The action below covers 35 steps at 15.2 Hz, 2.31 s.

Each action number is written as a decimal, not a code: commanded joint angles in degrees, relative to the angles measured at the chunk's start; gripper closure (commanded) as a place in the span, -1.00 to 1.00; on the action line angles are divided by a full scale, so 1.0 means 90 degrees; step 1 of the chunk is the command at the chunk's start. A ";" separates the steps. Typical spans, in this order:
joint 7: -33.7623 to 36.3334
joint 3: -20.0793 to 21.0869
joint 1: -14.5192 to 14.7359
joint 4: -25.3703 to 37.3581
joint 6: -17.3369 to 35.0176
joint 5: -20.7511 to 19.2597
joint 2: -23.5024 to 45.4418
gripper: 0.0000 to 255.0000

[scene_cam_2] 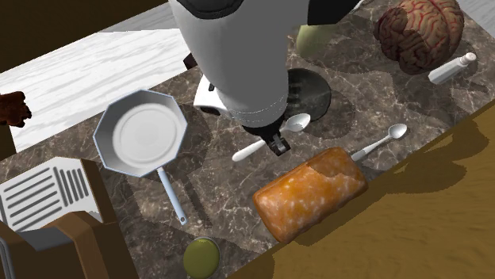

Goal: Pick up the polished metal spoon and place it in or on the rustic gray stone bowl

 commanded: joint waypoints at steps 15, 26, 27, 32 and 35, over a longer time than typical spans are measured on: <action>-0.0331 -0.0342 0.0311 -0.2921 -0.0178 0.1897 -0.3540 1.00; -0.0561 -0.0193 0.0385 -0.3923 0.0695 0.2063 -0.3659 1.00; -0.0580 -0.0175 0.0391 -0.4007 0.0776 0.2079 -0.3660 1.00; -0.0624 -0.0133 0.0403 -0.4197 0.0966 0.2114 -0.3658 1.00; -0.0624 -0.0133 0.0403 -0.4197 0.0966 0.2114 -0.3658 1.00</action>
